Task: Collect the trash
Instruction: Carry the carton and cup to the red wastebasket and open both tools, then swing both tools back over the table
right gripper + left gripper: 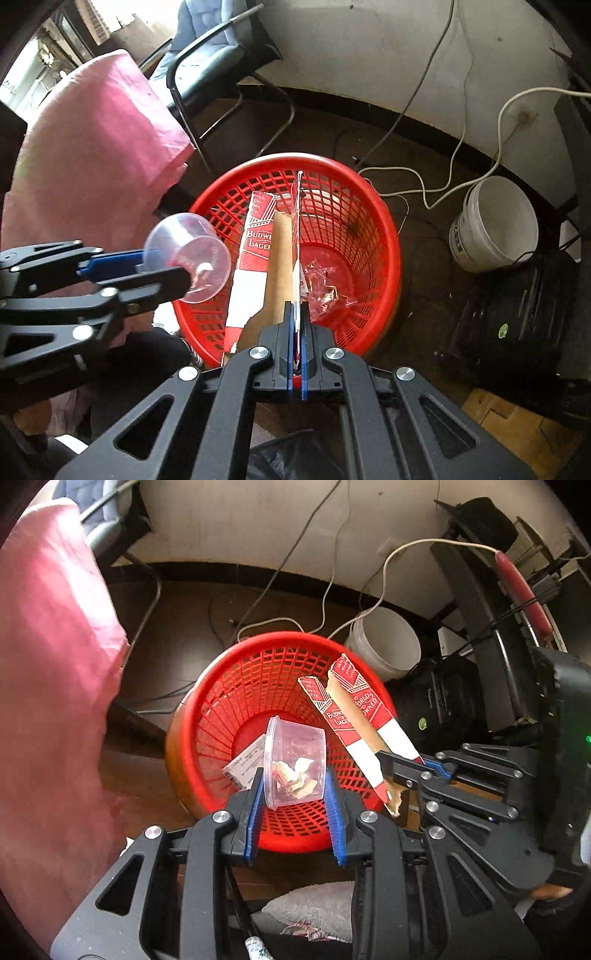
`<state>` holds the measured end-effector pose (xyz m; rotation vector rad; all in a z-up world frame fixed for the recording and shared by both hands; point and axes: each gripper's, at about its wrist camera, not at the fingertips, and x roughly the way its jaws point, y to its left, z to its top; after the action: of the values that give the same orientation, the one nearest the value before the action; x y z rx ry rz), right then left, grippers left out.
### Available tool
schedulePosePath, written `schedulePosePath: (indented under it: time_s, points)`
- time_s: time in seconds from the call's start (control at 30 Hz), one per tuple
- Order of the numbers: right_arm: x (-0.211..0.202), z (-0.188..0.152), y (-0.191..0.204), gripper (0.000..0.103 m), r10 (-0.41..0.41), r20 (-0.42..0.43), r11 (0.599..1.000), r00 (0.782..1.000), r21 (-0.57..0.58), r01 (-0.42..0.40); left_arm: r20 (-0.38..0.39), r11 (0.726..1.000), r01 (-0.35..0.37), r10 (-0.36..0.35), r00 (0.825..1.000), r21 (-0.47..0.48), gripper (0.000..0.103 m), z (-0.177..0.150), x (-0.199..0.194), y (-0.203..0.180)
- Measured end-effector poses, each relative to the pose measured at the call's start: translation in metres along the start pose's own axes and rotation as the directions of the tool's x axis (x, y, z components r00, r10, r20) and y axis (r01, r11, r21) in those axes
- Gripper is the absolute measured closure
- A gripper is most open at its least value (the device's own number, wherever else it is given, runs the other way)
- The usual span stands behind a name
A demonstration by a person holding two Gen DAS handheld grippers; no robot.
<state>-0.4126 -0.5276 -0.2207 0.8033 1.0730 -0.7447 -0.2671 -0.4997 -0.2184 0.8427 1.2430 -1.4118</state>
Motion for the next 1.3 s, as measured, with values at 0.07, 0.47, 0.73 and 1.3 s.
schedulePosePath:
  time_s: [0.07, 0.47, 0.73, 1.3]
  points:
    - [0.003, 0.000, -0.002, 0.100, -0.008, -0.007, 1.000, 1.000, 0.004, 0.008, -0.015, 1.000, 0.011, -0.011, 1.000, -0.009, 0.072, 0.001, 0.007, -0.001]
    - [-0.023, 0.004, -0.022, 0.043, -0.094, 0.113, 0.987, 0.989, 0.143, 0.078, -0.020, 0.993, 0.009, -0.011, 1.000, -0.117, 0.022, -0.008, 0.003, 0.011]
    - [-0.065, 0.007, -0.011, 0.031, -0.147, 0.255, 0.980, 0.956, 0.167, 0.106, 0.081, 0.996, -0.073, 0.077, 0.994, -0.052, 0.022, -0.030, -0.048, -0.002]
    - [-0.130, 0.023, 0.081, 0.019, -0.107, 0.436, 0.994, 0.894, 0.039, 0.100, 0.395, 0.951, -0.126, 0.235, 0.888, -0.283, 0.016, -0.125, -0.218, 0.080]
